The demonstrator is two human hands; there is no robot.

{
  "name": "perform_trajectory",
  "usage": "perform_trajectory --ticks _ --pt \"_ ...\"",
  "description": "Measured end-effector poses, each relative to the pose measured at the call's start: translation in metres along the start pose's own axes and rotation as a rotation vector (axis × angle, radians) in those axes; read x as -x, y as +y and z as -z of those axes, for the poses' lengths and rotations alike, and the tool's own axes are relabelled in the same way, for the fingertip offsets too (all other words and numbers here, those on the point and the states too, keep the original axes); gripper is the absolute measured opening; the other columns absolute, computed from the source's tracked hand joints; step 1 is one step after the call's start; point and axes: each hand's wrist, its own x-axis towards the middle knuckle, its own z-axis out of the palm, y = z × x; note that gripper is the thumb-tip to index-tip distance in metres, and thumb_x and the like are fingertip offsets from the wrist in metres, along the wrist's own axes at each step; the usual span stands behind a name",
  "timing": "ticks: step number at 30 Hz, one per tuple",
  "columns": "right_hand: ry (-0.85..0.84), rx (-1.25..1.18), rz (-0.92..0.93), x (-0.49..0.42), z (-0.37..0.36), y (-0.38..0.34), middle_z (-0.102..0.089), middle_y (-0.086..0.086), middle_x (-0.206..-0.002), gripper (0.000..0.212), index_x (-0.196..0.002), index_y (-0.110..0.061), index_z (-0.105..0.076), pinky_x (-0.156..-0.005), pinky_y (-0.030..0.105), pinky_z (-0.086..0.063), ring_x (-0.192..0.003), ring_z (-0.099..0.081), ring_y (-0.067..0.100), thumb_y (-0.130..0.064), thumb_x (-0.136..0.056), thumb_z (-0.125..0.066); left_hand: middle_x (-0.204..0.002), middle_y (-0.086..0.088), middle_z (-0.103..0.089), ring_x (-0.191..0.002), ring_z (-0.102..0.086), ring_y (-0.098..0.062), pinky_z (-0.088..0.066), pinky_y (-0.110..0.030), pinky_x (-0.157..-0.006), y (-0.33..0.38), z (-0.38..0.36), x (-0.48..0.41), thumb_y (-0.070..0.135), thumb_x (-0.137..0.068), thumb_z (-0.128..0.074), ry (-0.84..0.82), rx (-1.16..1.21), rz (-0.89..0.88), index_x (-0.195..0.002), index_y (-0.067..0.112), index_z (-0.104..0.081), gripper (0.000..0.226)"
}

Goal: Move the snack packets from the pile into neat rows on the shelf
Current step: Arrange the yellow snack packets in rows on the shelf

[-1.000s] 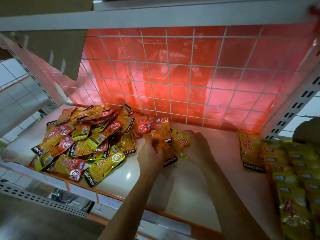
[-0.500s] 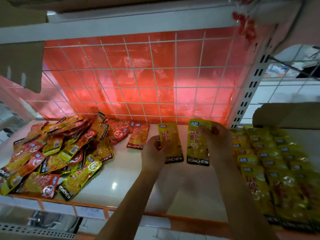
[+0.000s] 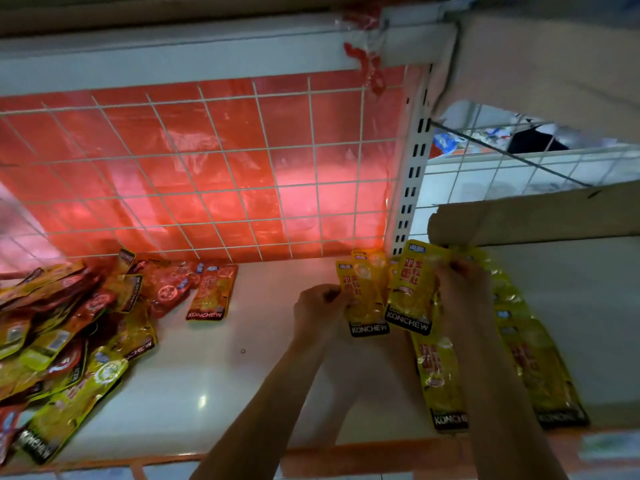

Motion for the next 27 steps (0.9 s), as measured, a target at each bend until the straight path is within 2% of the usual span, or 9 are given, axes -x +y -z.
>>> perform_trajectory --ticks 2,5,9,13,16,18,21,24,27 --pt "0.008 -0.001 -0.012 -0.004 0.008 0.003 -0.042 0.012 -0.057 0.020 -0.070 0.001 -0.056 -0.051 0.030 -0.029 -0.052 -0.037 0.016 -0.009 -0.087 -0.055 -0.066 0.007 -0.071 -0.069 -0.066 -0.016 -0.056 -0.041 -0.075 0.001 -0.007 -0.001 0.044 -0.066 -0.065 -0.011 -0.032 -0.004 -0.061 0.032 -0.071 0.014" --pt "0.005 -0.029 -0.033 -0.010 0.013 0.009 -0.046 0.014 -0.064 0.018 -0.081 0.009 -0.057 -0.056 0.034 -0.032 -0.059 -0.040 0.019 -0.008 -0.086 -0.056 -0.076 0.007 -0.074 -0.077 -0.070 -0.014 -0.056 -0.036 -0.079 0.000 -0.016 -0.007 0.039 -0.072 -0.072 -0.011 -0.090 -0.016 -0.079 0.027 -0.076 0.014" --pt "0.002 -0.034 -0.051 -0.015 0.015 0.013 -0.053 0.014 -0.067 0.015 -0.080 0.002 -0.059 -0.058 0.036 -0.038 -0.062 -0.046 0.020 -0.012 -0.083 -0.059 -0.088 0.004 -0.074 -0.084 -0.067 -0.013 -0.050 -0.025 -0.076 0.002 -0.021 -0.012 0.033 -0.079 -0.072 0.024 -0.187 -0.049 -0.091 0.022 -0.076 0.017" --pt "-0.045 0.009 -0.026 -0.016 0.015 0.013 -0.047 0.013 -0.062 0.021 -0.072 0.002 -0.053 -0.057 0.035 -0.035 -0.059 -0.041 0.019 -0.014 -0.084 -0.061 -0.089 0.004 -0.074 -0.087 -0.067 -0.015 -0.052 -0.029 -0.080 0.002 -0.026 -0.014 0.033 -0.079 -0.072 0.032 -0.229 -0.046 -0.093 0.022 -0.075 0.018" --pt "-0.055 0.076 0.018 -0.015 0.013 0.011 -0.046 0.006 -0.056 0.022 -0.068 -0.003 -0.055 -0.057 0.036 -0.034 -0.055 -0.039 0.018 -0.015 -0.084 -0.063 -0.090 0.004 -0.074 -0.088 -0.066 -0.016 -0.050 -0.029 -0.081 0.001 -0.027 -0.017 0.036 -0.079 -0.073 0.043 -0.281 -0.069 -0.093 0.022 -0.073 0.020" --pt "-0.064 0.095 0.027 -0.014 0.010 0.011 -0.052 0.013 -0.057 0.019 -0.072 -0.004 -0.060 -0.054 0.041 -0.040 -0.055 -0.044 0.020 -0.018 -0.083 -0.065 -0.090 0.004 -0.073 -0.087 -0.065 -0.014 -0.047 -0.027 -0.078 0.001 -0.027 -0.018 0.037 -0.079 -0.073 0.056 -0.307 -0.089 -0.093 0.021 -0.072 0.020" --pt "-0.079 0.074 0.007 -0.012 0.006 0.010 -0.062 0.023 -0.071 0.013 -0.079 -0.006 -0.065 -0.058 0.049 -0.050 -0.060 -0.051 0.022 -0.018 -0.083 -0.067 -0.091 0.004 -0.073 -0.084 -0.065 -0.012 -0.043 -0.024 -0.074 0.001 -0.027 -0.018 0.038 -0.081 -0.072 0.064 -0.348 -0.115 -0.094 0.021 -0.069 0.022" --pt "-0.099 0.080 0.009 -0.009 0.004 0.007 -0.060 0.012 -0.066 0.009 -0.077 -0.011 -0.065 -0.060 0.040 -0.045 -0.060 -0.049 0.021 -0.019 -0.081 -0.069 -0.094 0.003 -0.072 -0.078 -0.058 -0.008 -0.036 -0.023 -0.071 0.003 -0.025 -0.016 0.040 -0.083 -0.070 0.070 -0.398 -0.127 -0.101 0.020 -0.067 0.027" --pt "-0.119 0.094 0.005 -0.006 0.002 0.005 -0.066 0.011 -0.071 0.006 -0.077 -0.016 -0.067 -0.066 0.043 -0.051 -0.064 -0.055 0.020 -0.020 -0.081 -0.070 -0.095 0.004 -0.068 -0.084 -0.060 -0.011 -0.037 -0.024 -0.071 0.003 -0.025 -0.012 0.039 -0.085 -0.068 0.129 -0.415 -0.195 -0.106 0.020 -0.064 0.029"
